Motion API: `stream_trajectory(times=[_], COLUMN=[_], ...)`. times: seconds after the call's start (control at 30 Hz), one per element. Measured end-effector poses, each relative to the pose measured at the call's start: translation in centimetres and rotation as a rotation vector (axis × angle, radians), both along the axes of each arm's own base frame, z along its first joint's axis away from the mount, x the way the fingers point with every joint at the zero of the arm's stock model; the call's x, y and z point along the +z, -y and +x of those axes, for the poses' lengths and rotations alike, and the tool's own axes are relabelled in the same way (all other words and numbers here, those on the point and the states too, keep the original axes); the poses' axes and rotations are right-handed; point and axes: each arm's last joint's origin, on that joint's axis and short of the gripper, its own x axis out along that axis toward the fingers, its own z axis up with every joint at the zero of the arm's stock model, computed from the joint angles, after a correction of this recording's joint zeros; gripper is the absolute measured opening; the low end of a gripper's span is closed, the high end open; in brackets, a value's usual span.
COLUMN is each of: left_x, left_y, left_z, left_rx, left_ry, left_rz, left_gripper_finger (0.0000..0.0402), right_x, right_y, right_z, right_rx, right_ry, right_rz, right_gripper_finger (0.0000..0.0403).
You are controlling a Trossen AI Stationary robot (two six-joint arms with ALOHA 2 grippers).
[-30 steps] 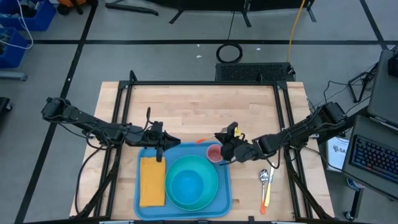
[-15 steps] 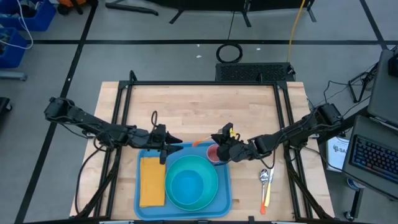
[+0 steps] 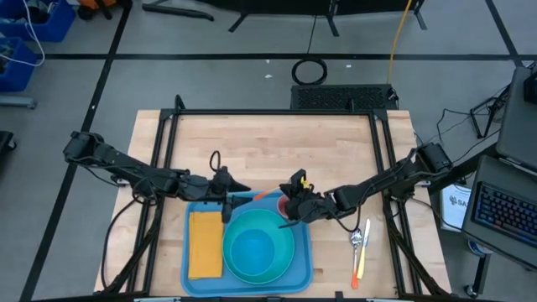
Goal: Set up tray
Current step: Put the orange fork on the yellow table napkin
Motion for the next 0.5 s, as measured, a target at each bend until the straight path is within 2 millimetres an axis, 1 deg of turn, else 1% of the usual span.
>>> stream_trajectory(times=[0.2, 0.5], left_x=[0.04, 0.02], left_y=[0.01, 0.19], left_z=[0.00, -0.04], left_rx=[0.007, -0.016], left_ry=[0.004, 0.002], left_rz=[0.000, -0.001], left_gripper_finger=[0.0184, 0.0184], right_x=[0.02, 0.14], right_y=[0.00, -0.04], right_z=[0.01, -0.05], right_rx=[-0.001, -0.029], right_ry=[0.003, 0.006], right_rz=[0.001, -0.051], right_gripper_finger=[0.0001, 0.0001])
